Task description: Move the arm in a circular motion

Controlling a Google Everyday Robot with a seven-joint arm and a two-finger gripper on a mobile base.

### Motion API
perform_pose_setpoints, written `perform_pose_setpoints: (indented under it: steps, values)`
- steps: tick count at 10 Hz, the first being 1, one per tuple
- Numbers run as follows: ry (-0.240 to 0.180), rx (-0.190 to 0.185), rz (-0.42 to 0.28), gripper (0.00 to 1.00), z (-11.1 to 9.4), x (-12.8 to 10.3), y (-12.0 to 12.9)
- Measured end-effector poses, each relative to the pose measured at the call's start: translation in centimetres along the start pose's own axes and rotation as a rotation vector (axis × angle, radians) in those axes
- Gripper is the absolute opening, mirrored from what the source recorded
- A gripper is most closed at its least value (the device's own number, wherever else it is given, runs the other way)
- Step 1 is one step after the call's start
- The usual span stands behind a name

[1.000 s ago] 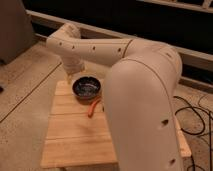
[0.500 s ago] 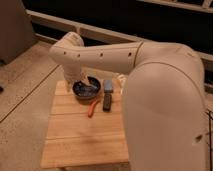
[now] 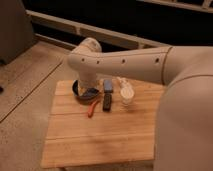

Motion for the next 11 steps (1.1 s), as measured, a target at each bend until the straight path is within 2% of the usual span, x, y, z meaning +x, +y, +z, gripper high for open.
perform_pose_setpoints:
  steps: [2,3,5,6,8,11]
  values:
    - [0.016,0.053,0.066,0.65,-0.4,0.5,-3.7]
    - [0.025,0.091,0.115,0.65,-0.8,0.2,-6.4]
    - [0.038,0.144,0.185,0.65,-1.6,-1.1,-9.9]
    - [0.041,0.160,0.207,0.65,-1.9,-2.2,-10.7]
    - [0.055,0.182,0.215,0.65,-2.2,-4.4,-11.0]
    - [0.078,0.199,0.140,0.65,-1.7,-8.6,-7.8]
